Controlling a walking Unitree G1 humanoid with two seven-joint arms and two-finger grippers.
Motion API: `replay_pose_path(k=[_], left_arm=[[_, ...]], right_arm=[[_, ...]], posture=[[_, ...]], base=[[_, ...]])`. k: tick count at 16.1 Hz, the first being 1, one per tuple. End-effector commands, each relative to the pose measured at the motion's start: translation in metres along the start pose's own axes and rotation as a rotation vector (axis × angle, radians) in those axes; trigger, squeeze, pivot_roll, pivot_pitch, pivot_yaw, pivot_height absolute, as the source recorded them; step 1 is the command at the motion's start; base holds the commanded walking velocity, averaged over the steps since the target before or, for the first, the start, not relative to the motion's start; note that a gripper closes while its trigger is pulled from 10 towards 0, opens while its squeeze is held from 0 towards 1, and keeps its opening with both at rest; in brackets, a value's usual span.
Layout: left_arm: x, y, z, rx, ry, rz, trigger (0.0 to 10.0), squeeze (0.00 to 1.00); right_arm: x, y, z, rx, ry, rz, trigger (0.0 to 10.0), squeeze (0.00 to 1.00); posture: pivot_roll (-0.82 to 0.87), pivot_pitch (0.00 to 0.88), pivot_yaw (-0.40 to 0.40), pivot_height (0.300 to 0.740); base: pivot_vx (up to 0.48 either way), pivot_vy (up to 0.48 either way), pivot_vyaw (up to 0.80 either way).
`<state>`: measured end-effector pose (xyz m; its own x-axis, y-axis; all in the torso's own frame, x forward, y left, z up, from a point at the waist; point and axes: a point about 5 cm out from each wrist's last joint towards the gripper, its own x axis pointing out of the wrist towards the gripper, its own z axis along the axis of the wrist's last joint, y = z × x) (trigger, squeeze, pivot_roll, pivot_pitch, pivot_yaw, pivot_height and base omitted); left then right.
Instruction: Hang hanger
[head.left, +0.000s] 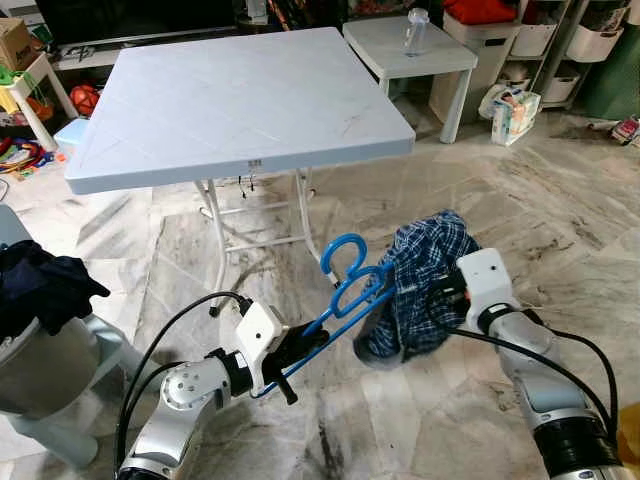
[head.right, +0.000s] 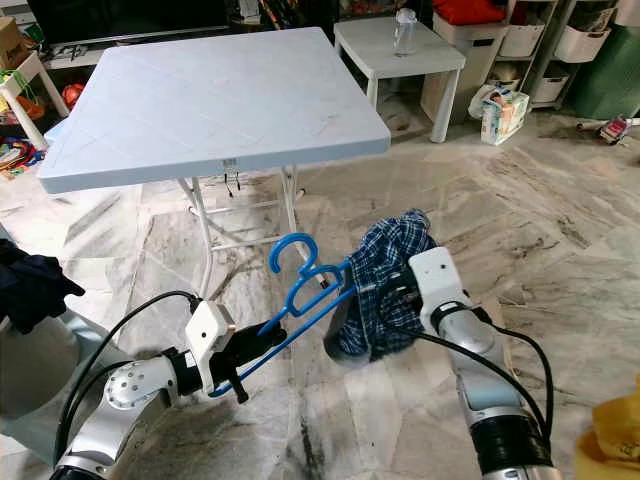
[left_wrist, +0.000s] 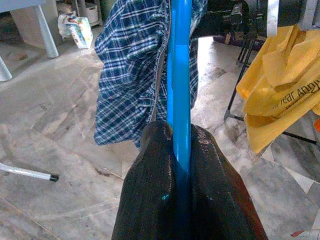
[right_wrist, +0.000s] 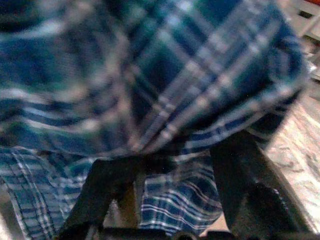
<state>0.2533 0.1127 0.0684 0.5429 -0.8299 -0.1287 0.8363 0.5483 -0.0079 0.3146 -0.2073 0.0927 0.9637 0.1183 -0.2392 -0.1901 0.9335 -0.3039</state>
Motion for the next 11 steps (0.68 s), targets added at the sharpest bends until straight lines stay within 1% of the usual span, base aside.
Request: replay_pose_path(k=[1, 3, 4, 5, 7, 11], left_arm=[[-0.001, 0.003, 0.006, 0.017, -0.017, 0.007, 0.0, 0.0], [-0.002, 0.003, 0.006, 0.014, -0.015, 0.01, 0.0, 0.0], [-0.002, 0.003, 0.006, 0.014, -0.016, 0.012, 0.0, 0.0], [-0.002, 0.003, 0.006, 0.014, -0.016, 0.012, 0.0, 0.0], [-0.002, 0.003, 0.005, 0.013, -0.015, 0.018, 0.0, 0.0], [-0.001, 0.004, 0.004, 0.014, -0.011, 0.025, 0.0, 0.0]], right_arm=[[-0.001, -0.003, -0.002, 0.023, -0.003, -0.027, 0.0, 0.0], [-0.001, -0.007, -0.003, 0.018, -0.002, -0.063, 0.0, 0.0], [-0.001, -0.011, -0.003, 0.032, 0.002, -0.096, 0.0, 0.0], [-0.001, -0.011, -0.003, 0.032, 0.002, -0.096, 0.0, 0.0], [-0.002, -0.018, -0.003, 0.05, -0.002, -0.141, 0.0, 0.0], [-0.001, -0.027, 0.002, 0.064, -0.022, -0.195, 0.0, 0.0]], posture=[[-0.07, 0.058, 0.001, 0.74], [-0.07, 0.058, -0.001, 0.74], [-0.07, 0.061, -0.002, 0.74], [-0.07, 0.061, -0.002, 0.74], [-0.07, 0.061, -0.006, 0.74], [-0.07, 0.055, -0.01, 0.74]], base=[[0.0, 0.0, 0.0], [0.0, 0.0, 0.0], [0.0, 0.0, 0.0], [0.0, 0.0, 0.0], [0.0, 0.0, 0.0], [0.0, 0.0, 0.0]])
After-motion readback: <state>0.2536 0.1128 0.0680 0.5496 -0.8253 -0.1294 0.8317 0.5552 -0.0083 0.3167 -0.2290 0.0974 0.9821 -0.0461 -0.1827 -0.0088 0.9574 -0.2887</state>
